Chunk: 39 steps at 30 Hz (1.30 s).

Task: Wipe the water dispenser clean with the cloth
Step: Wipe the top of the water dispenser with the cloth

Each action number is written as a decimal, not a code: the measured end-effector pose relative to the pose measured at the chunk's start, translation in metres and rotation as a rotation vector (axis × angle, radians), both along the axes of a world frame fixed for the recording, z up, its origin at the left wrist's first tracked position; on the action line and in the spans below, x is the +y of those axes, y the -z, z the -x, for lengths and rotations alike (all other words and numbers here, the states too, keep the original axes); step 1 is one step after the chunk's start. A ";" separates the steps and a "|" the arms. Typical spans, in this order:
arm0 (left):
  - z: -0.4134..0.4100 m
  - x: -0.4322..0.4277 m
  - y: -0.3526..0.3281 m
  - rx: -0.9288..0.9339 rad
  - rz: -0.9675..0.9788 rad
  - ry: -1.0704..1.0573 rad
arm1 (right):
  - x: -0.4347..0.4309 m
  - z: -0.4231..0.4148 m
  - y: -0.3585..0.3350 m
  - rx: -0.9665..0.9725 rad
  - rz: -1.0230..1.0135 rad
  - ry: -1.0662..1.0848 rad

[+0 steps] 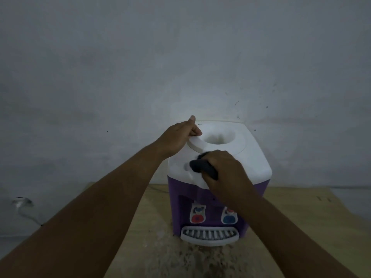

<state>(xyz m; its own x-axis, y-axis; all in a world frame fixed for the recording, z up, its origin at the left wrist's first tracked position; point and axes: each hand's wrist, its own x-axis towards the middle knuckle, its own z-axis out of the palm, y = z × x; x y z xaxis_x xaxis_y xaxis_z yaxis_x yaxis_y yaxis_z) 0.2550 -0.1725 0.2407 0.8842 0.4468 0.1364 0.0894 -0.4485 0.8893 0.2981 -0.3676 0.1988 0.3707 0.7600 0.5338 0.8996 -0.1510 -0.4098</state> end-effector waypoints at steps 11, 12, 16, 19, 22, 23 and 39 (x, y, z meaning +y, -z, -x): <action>-0.001 -0.018 -0.005 0.033 -0.158 -0.098 | -0.021 -0.021 0.001 -0.072 0.003 -0.006; -0.002 -0.018 -0.005 0.028 -0.152 -0.113 | -0.025 -0.025 0.002 -0.071 0.009 0.039; -0.002 -0.021 -0.006 0.049 -0.151 -0.145 | -0.041 -0.049 0.005 -0.032 0.003 0.191; -0.004 -0.027 -0.009 0.059 -0.171 -0.187 | -0.042 -0.072 0.002 0.004 -0.015 0.285; -0.006 -0.037 -0.008 0.139 -0.295 -0.230 | -0.033 -0.092 -0.007 0.108 -0.050 0.338; -0.007 -0.043 -0.005 0.143 -0.383 -0.233 | -0.029 -0.100 -0.011 0.153 -0.055 0.360; -0.037 -0.080 0.011 0.009 -0.335 -0.599 | 0.065 -0.157 -0.058 -0.025 0.255 0.128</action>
